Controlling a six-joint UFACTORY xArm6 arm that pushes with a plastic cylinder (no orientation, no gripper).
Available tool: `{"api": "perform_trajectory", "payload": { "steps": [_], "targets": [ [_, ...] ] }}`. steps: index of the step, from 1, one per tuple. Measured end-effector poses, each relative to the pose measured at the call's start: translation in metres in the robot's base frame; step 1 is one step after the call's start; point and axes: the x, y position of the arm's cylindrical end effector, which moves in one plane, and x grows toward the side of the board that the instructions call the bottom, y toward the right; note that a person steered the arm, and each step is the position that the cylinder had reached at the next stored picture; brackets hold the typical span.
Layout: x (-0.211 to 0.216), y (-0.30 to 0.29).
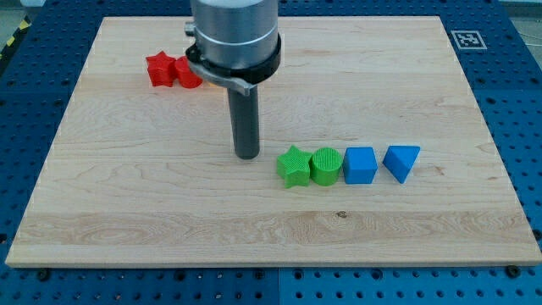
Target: Push the green blocks into the green circle
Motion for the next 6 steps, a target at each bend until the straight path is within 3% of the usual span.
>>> {"api": "perform_trajectory", "payload": {
  "steps": [2, 6],
  "targets": [
    [0.048, 0.014],
    [0.049, 0.146]
  ]
}}
